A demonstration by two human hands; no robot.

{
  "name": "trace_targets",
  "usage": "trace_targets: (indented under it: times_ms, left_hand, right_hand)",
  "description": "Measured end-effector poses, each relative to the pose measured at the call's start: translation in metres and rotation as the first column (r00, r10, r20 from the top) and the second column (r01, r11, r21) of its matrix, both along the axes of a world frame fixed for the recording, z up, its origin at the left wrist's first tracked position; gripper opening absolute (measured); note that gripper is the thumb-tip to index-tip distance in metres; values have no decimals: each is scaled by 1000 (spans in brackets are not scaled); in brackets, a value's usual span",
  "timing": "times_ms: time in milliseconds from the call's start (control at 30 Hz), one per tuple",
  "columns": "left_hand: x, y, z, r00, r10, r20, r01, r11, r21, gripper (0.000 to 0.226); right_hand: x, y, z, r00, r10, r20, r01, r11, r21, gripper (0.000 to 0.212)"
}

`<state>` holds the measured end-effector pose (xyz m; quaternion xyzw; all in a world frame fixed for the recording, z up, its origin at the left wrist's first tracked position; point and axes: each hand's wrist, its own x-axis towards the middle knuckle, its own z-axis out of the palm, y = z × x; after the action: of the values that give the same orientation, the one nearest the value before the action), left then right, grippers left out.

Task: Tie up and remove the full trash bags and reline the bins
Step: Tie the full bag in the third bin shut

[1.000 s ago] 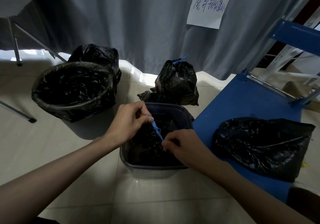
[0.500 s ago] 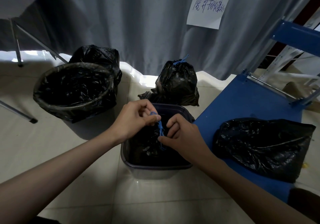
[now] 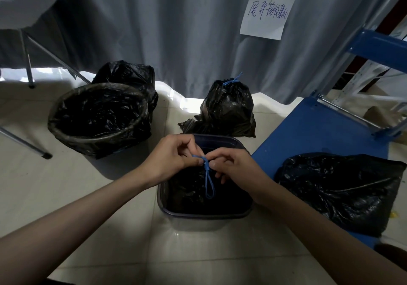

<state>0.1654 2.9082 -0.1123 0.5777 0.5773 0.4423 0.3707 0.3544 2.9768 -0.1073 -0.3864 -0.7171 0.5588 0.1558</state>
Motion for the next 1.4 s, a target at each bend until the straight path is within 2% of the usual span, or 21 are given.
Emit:
trace_targets:
  times_ms: [167, 333, 433, 633, 700, 767, 867, 933, 1000, 1133, 1200, 1300, 1400]
  left_hand:
    - [3, 1, 0, 999, -17, 30, 17, 1000, -6, 22]
    - [8, 1, 2, 996, -60, 59, 63, 997, -43, 30]
    - [10, 1, 2, 995, -67, 71, 71, 996, -52, 32]
    - [9, 2, 2, 998, -25, 55, 29, 997, -68, 20]
    - [8, 3, 0, 999, -2, 41, 4, 998, -59, 15]
    - [6, 4, -2, 1000, -2, -8, 2, 999, -45, 16]
    - [4, 5, -4, 996, 12, -86, -14, 999, -30, 17]
    - [4, 5, -3, 995, 23, -99, -28, 999, -44, 17]
    - [7, 5, -1, 997, 31, -75, -36, 997, -72, 18]
    - [9, 3, -2, 998, 53, -35, -57, 992, -111, 23]
    - [6, 3, -4, 998, 47, -39, -51, 992, -117, 27]
    - [1, 2, -7, 989, 6, -150, -21, 994, -103, 31]
    - [5, -1, -6, 959, -24, -282, 11, 999, -47, 23]
  right_hand:
    - [-2, 0, 0, 998, 46, 49, -47, 999, 22, 15]
    - [-6, 4, -3, 993, -41, 115, 36, 998, 44, 12]
    - [-10, 4, -6, 988, -128, 86, 123, 991, 55, 12]
    - [-11, 4, -10, 949, -302, -85, 306, 951, 35, 9]
    - [-7, 3, -9, 936, -346, -61, 348, 937, 26, 8]
    - [-3, 1, -4, 944, -314, 101, 299, 944, 139, 8]
    - [0, -12, -1, 936, -171, 306, 62, 940, 334, 38]
    - [-4, -23, -1, 904, -113, 412, -70, 913, 402, 50]
    - [-9, -28, -3, 862, -126, 491, -146, 865, 480, 53]
    - [-13, -26, 1, 857, -131, 498, -172, 838, 518, 28]
    - [-12, -25, 0, 861, -116, 495, -184, 837, 515, 24]
    - [-10, -23, 0, 870, -80, 486, -208, 836, 509, 24]
    - [-7, -24, -2, 878, -58, 476, -220, 834, 507, 24]
